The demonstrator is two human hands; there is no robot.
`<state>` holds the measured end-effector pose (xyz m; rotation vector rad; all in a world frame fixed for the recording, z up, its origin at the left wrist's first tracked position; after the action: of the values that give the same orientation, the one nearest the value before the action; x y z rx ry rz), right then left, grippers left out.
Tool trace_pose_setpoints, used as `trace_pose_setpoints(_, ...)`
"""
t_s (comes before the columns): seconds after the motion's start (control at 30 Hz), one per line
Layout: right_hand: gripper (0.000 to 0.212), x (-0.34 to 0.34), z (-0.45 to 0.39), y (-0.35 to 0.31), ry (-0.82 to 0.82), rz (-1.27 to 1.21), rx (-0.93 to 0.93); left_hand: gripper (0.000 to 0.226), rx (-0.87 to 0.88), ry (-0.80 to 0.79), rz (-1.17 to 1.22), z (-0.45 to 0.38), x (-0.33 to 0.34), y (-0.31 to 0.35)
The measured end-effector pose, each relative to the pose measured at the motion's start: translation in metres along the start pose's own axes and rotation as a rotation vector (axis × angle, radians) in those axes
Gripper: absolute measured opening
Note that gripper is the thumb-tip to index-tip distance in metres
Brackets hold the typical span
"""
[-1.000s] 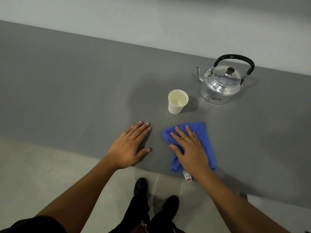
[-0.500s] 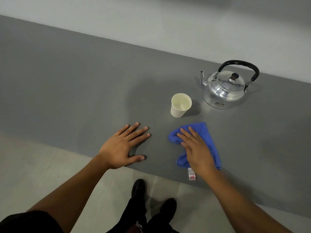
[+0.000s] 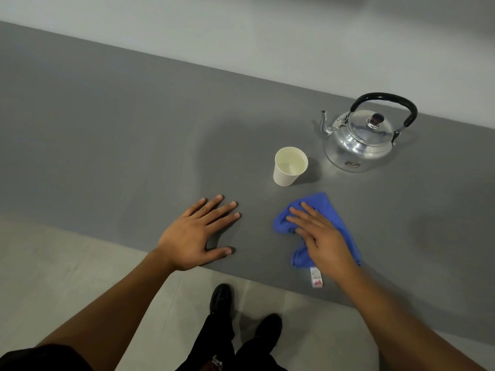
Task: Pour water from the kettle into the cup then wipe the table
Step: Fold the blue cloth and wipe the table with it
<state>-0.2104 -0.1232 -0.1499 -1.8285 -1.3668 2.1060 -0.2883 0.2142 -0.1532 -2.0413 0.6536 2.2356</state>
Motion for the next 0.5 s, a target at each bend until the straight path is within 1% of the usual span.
trace_pose_setpoints(0.1, 0.04, 0.019, -0.021, -0.017, -0.003, 0.013, 0.033, 0.081, -0.003, -0.006, 0.004, 0.0, 0.0, 0.0)
trace_pose_setpoints(0.2, 0.039, 0.034, -0.017, -0.036, -0.066, -0.015, -0.037, 0.082, -0.001, -0.009, 0.007, 0.0, 0.0, 0.0)
trace_pose_setpoints(0.33, 0.043, 0.031, 0.015, -0.042, -0.179, 0.009, -0.127, 0.082, -0.003, -0.01, -0.007, -0.001, 0.001, -0.002)
trace_pose_setpoints(0.4, 0.039, 0.017, 0.032, -0.031, -0.153, -0.008, -0.142, 0.082, -0.001, -0.01, -0.005, 0.0, 0.002, -0.001)
trace_pose_setpoints(0.43, 0.036, 0.009, 0.036, -0.024, -0.116, -0.02, -0.108, 0.082, 0.0, -0.009, -0.004, 0.0, 0.002, -0.001)
trace_pose_setpoints(0.5, 0.037, -0.004, 0.033, -0.012, -0.012, -0.009, 0.019, 0.081, 0.002, -0.005, -0.004, 0.0, 0.002, -0.001)
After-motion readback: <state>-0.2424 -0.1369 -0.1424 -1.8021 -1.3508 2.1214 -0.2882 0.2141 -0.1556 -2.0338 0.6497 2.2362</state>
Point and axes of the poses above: each hand's wrist, its own z-axis away from the middle knuckle, its own x-axis out of the palm, y = z × x, the point moved 1 cm from there along -z, towards the middle knuckle, and after that the axes turned 3 degrees about -x, right-handed, at the moved point
